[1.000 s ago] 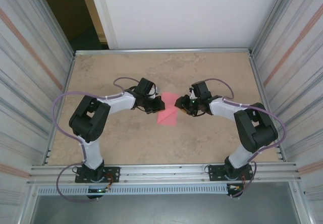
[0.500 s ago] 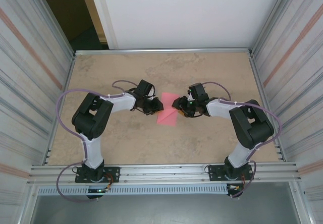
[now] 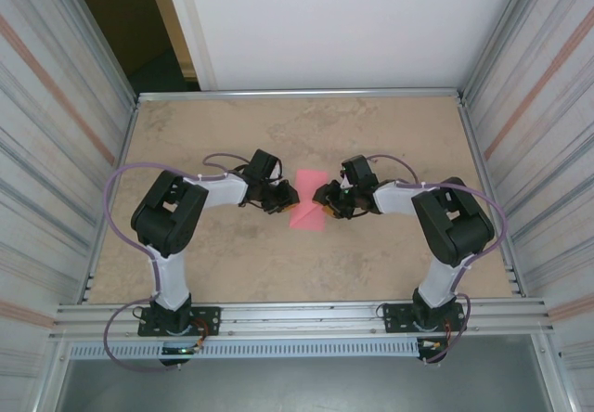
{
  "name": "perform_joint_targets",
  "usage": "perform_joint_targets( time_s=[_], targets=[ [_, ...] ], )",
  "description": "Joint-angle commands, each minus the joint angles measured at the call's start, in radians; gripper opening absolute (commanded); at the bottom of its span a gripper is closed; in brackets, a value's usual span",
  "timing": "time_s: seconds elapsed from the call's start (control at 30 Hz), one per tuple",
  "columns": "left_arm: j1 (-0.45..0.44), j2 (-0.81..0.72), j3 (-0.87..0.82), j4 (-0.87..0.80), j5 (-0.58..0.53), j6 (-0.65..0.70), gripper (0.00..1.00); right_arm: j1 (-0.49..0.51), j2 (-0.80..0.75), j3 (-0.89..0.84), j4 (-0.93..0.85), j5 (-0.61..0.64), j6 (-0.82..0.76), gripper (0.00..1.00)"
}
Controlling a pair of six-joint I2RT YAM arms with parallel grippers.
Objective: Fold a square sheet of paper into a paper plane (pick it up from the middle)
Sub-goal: Pick up the paper from the center of the table.
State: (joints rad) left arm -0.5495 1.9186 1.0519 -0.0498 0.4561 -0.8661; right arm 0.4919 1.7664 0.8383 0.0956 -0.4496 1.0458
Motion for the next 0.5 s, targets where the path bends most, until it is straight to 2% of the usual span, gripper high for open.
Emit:
perform_joint_targets(
  time_s=[0.0,0.13,0.47],
  targets=[
    [0.003,0.009,-0.029,-0.04,-0.019,-0.016,0.17,0.01,0.02,0.026,0.021,-0.02,0.017,0.35],
    [0.003,0.008,-0.032,-0.041,-0.018,-0.015,0.17,0.011,0.028,0.03,0.026,-0.023,0.017,0.32],
    [0.003,0.005,-0.033,-0.046,-0.021,-0.016,0.17,0.011,0.045,0.018,0.06,-0.027,0.045,0.32]
  ],
)
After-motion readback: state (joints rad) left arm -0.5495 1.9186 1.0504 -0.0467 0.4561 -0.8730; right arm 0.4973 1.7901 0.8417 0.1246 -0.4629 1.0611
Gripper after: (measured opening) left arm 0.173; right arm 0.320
